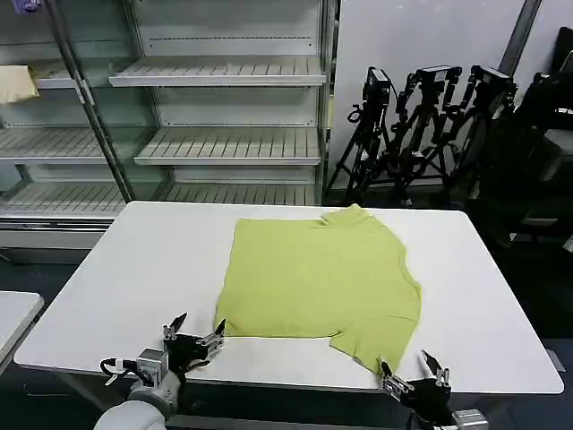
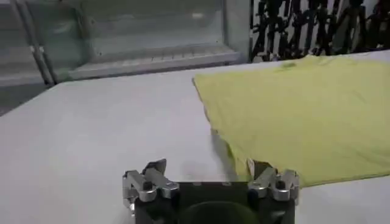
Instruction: Fold and organize the clothes.
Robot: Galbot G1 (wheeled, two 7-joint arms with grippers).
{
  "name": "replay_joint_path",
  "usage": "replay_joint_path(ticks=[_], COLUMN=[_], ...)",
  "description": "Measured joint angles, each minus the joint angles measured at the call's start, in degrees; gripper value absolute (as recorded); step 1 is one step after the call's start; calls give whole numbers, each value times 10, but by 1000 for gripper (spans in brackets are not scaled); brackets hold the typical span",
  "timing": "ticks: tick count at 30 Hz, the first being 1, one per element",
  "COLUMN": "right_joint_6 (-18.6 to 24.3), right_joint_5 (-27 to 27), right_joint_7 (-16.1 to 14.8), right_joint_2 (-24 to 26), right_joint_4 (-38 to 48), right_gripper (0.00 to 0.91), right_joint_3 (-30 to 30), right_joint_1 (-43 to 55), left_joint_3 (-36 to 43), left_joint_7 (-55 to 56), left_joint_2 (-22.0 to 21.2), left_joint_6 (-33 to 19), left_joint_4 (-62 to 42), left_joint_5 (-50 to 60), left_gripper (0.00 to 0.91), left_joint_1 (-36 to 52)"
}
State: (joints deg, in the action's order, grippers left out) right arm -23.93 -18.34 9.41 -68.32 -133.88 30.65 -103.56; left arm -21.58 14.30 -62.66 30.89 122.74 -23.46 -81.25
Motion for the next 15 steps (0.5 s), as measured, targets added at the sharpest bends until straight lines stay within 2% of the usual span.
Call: replay_joint_path(ticks=[1,2,15], right_joint_6=[-3,-5,-15], right_joint_5=[0,-1,-20], right_joint_7=[1,2,4], right_joint_2=[0,0,1], right_joint_4=[0,0,9], right_gripper=[50,0,0], right_joint_3=[-2,-3,-11], right_joint_1=[-1,-2,3], left_joint_3=[0,0,8], left_joint_7=[2,3,9], left_joint_2=[0,1,5], left_joint_6=[2,4,13], left_joint_4=[0,0,-10], left_joint_5=[-2,-3,-15], left_gripper=[10,10,10], left_joint_1=[0,1,5])
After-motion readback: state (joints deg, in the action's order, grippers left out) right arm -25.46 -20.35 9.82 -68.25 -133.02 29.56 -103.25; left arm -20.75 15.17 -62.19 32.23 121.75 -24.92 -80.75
